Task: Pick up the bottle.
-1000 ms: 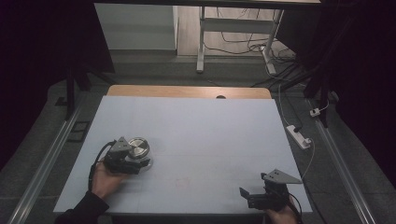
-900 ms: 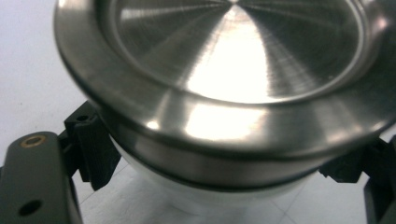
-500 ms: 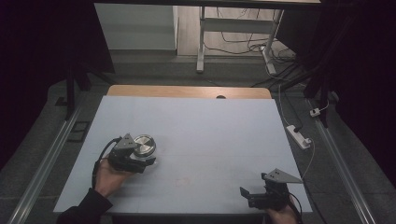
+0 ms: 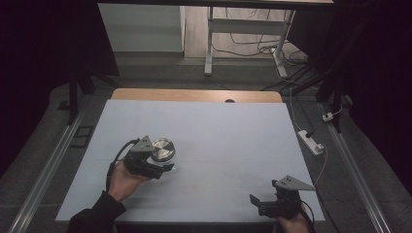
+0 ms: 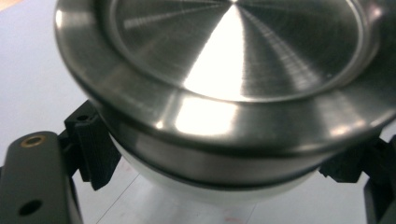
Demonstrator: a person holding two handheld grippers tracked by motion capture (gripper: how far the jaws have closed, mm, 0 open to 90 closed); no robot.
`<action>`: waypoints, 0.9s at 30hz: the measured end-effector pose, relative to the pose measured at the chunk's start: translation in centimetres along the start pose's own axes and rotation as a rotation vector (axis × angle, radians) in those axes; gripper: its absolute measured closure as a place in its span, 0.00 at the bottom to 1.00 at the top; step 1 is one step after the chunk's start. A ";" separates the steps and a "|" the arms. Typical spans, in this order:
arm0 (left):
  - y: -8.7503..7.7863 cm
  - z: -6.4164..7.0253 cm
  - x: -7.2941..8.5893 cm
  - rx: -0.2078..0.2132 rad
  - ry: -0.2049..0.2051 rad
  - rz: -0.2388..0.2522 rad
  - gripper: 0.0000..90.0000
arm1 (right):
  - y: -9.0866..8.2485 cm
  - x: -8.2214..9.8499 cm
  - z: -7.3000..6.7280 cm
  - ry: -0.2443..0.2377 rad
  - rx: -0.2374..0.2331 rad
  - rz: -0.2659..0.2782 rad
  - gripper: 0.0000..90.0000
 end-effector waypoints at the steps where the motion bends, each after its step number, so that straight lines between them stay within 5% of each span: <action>1: 0.2 0.1 -0.2 0.010 0.002 -0.001 0.18 | 0.0 0.0 0.0 0.000 0.000 0.000 0.00; 17: 3.2 3.0 -2.2 0.112 0.075 -0.024 0.18 | 0.0 0.0 0.0 0.002 -0.001 0.000 0.01; 27: 3.5 3.3 -2.0 0.131 0.057 -0.018 0.18 | -0.1 0.0 0.1 0.003 -0.005 0.003 0.01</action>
Point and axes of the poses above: each handheld gripper's, and its own axes: y roughly forward along the jaws, x roughly out of its underside, z roughly to its right, the point moved 2 cm from there along y, roughly forward along the jaws, and after that the axes turned 12 degrees about z, right-handed, at the moved point
